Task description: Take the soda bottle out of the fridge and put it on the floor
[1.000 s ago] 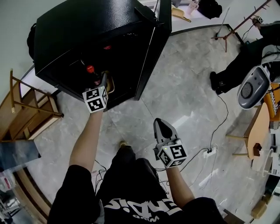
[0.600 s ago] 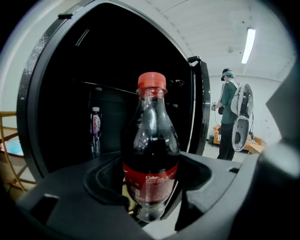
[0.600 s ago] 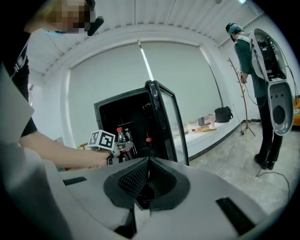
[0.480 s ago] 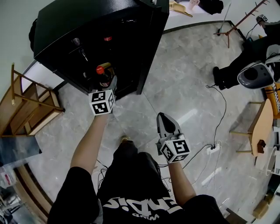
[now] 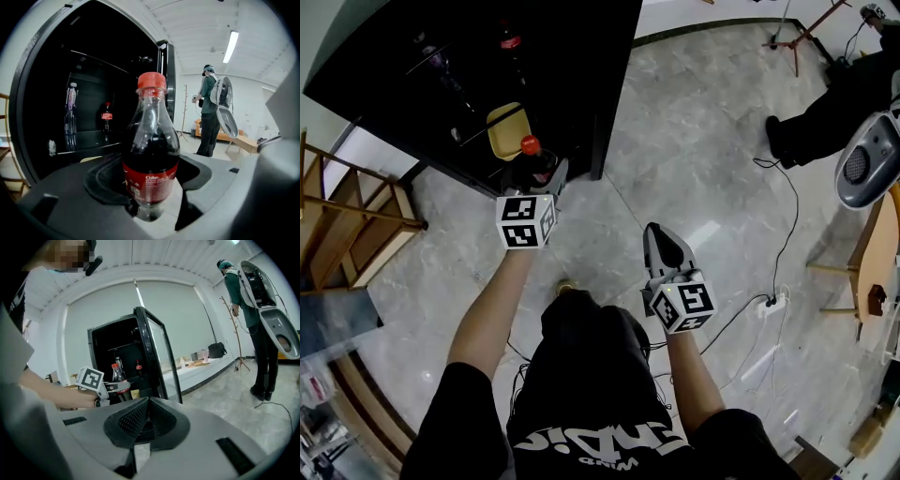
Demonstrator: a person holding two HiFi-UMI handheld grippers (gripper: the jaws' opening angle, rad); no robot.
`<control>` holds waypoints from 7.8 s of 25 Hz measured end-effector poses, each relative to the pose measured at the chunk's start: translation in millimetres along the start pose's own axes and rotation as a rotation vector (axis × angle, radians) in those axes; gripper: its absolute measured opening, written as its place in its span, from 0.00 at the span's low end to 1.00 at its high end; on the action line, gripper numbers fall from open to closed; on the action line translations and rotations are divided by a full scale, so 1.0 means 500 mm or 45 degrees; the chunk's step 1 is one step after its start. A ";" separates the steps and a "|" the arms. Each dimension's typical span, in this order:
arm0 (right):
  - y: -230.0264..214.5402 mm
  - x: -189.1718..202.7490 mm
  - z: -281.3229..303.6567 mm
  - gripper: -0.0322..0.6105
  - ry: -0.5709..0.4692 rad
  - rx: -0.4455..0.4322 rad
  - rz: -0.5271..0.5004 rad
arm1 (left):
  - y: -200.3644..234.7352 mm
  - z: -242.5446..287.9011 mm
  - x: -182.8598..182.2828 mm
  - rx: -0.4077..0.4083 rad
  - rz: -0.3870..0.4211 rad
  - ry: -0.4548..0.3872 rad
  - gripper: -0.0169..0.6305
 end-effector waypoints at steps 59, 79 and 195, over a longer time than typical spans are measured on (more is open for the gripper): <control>-0.225 0.613 0.271 0.09 -0.135 -0.001 -0.110 | -0.038 0.286 0.968 0.233 0.080 0.159 0.51; -0.232 0.629 0.283 0.09 -0.085 -0.042 -0.149 | -0.059 0.257 1.003 0.237 0.162 0.160 0.51; 0.146 -0.485 -0.295 0.09 -0.119 -0.029 -0.081 | -0.228 -0.583 -0.454 0.018 -0.080 -0.172 0.04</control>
Point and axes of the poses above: the fingertips, and each gripper's own axes: z forward along the fingers, y to its left, x out of its underside, the point moved 9 cm from there along -z, backward along the fingers, and after that the axes turned 5 degrees about x, right-handed, at the moved point
